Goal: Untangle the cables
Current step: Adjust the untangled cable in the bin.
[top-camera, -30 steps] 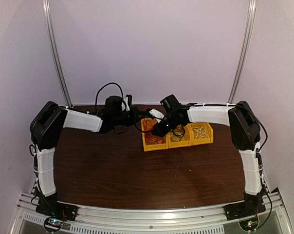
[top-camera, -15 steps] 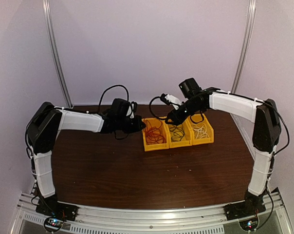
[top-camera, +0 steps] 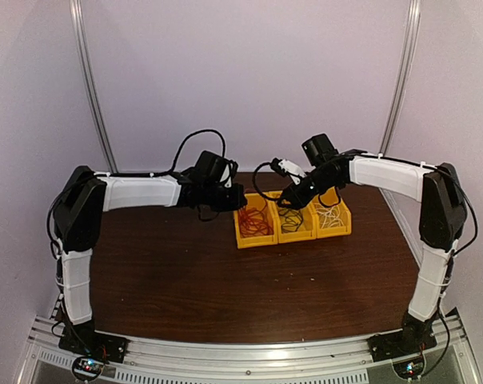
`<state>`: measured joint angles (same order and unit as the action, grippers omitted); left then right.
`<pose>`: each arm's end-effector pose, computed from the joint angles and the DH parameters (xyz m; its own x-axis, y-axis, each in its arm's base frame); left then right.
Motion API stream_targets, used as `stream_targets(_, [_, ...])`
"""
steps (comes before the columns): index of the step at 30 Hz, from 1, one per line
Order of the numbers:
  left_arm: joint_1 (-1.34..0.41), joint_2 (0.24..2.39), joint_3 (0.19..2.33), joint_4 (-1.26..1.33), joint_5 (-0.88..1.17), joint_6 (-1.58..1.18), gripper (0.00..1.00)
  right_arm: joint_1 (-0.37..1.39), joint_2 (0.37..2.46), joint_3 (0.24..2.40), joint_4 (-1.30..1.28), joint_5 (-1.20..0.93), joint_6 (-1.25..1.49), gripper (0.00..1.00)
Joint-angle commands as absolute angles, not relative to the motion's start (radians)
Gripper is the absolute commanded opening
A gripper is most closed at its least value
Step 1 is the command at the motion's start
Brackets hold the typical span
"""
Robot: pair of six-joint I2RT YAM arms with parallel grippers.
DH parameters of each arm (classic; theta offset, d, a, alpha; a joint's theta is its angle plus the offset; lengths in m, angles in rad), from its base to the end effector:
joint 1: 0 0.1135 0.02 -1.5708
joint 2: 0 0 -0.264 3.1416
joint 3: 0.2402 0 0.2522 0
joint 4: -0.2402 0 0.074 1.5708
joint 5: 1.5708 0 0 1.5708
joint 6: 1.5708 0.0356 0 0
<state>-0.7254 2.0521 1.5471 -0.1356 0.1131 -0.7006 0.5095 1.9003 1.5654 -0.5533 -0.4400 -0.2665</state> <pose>0.3515 -0.3170 0.2161 -0.8105 -0.1375 -0.5694 0.2674 0.7781 -0.5684 0.3623 0.2198 0.2570 -0.4755 -0.5386 -0.6956 -0.8304 0.5359 0.1527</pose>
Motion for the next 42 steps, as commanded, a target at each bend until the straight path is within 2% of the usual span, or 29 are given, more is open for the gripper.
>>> stream_targets(1, [-0.733, 2.129, 1.577, -0.147, 0.075, -0.669, 0.00, 0.503, 1.833, 1.488, -0.537, -0.581, -0.351, 0.41])
stream_targets(9, [-0.741, 2.194, 1.599, -0.089, 0.117, -0.660, 0.00, 0.505, 1.846, 1.421, -0.518, -0.630, -0.385, 0.44])
stream_targets(17, [-0.744, 2.205, 1.610, -0.092, 0.096, -0.641, 0.00, 0.517, 1.866, 1.409, -0.485, -0.673, -0.388, 0.43])
stream_targets(31, [-0.753, 2.308, 1.697, -0.064, 0.120, -0.637, 0.00, 0.536, 1.855, 1.387, -0.427, -0.597, -0.398, 0.42])
stream_targets(36, [-0.757, 2.292, 1.698, -0.155, 0.092, -0.639, 0.00, 0.538, 1.851, 1.393, -0.420, -0.591, -0.383, 0.41])
stream_targets(40, [-0.764, 2.237, 1.664, -0.158, 0.072, -0.635, 0.07, 0.537, 1.854, 1.400, -0.420, -0.591, -0.380, 0.41])
stream_targets(42, [-0.764, 2.206, 1.653, -0.159, 0.049, -0.630, 0.06, 0.536, 1.853, 1.402, -0.422, -0.591, -0.378, 0.41])
